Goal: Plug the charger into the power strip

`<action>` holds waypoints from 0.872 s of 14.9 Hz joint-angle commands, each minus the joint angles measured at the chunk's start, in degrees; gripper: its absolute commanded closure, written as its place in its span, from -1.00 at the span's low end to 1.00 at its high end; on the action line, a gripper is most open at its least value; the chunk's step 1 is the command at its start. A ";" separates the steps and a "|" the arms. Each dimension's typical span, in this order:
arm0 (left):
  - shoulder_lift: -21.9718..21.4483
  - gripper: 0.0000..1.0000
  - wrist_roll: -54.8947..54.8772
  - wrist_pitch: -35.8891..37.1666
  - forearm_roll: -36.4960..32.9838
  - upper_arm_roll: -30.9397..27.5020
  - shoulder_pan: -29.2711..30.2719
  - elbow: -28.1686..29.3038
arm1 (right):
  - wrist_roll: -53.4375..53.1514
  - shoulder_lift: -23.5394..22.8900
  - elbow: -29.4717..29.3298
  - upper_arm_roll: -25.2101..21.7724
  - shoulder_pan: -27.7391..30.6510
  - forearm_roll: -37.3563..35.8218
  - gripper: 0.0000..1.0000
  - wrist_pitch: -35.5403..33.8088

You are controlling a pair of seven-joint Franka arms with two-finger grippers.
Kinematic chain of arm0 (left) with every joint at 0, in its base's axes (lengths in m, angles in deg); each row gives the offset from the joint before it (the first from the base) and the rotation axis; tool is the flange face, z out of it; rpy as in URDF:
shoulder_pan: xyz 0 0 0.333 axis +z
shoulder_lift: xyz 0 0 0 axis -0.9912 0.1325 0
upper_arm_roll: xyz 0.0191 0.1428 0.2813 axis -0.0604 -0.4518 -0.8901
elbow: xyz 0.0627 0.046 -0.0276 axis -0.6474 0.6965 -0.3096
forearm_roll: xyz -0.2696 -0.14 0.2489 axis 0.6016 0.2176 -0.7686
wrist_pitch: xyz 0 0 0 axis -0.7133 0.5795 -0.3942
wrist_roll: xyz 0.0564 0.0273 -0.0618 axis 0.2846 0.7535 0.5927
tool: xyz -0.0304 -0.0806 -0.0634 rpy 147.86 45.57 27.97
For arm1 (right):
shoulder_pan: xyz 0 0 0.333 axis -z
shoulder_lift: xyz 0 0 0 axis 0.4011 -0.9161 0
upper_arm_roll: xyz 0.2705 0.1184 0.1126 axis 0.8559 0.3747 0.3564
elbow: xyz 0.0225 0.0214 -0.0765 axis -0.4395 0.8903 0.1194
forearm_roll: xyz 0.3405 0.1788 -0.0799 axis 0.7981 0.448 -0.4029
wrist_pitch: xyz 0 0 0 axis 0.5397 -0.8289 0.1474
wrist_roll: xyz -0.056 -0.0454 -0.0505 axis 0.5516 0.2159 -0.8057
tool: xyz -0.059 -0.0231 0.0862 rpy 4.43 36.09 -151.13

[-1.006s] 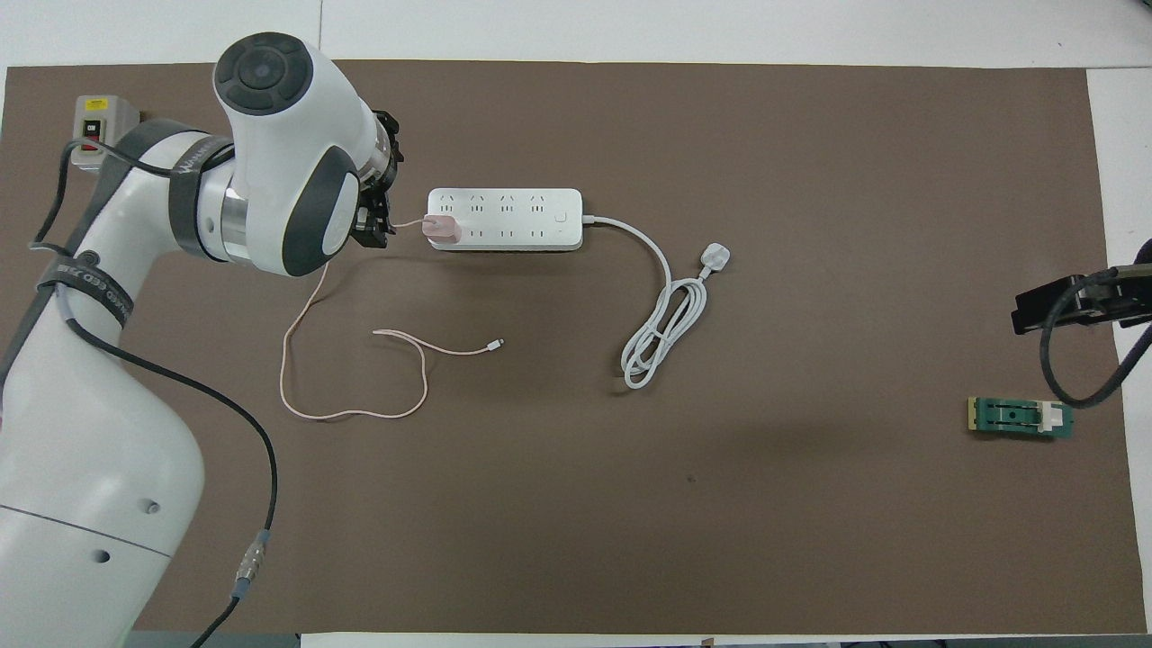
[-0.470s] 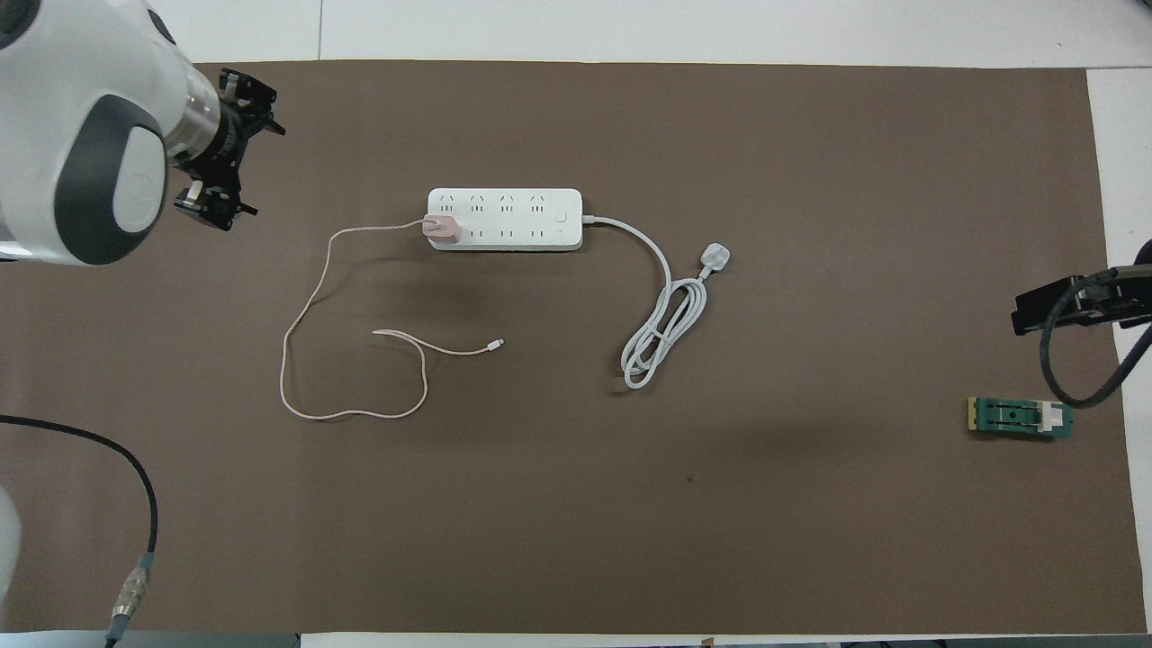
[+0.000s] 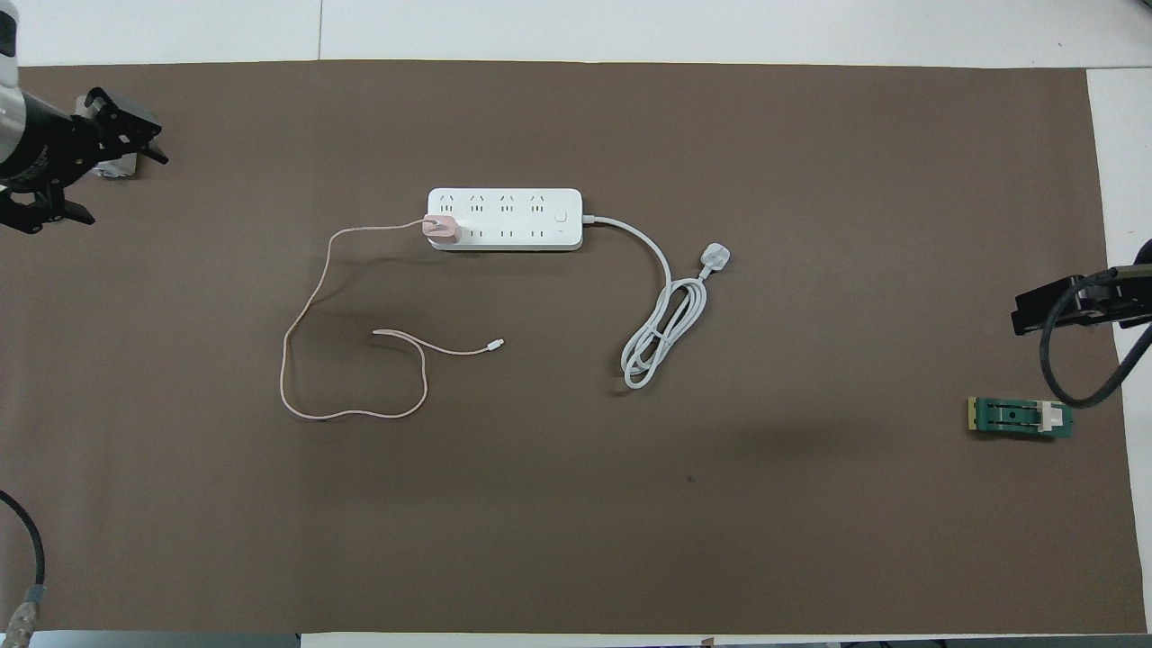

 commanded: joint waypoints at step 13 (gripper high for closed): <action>-15.39 -1.00 -35.12 8.03 -0.26 1.16 2.02 12.49 | 0.78 0.44 -0.05 0.59 1.45 1.20 -1.00 -0.12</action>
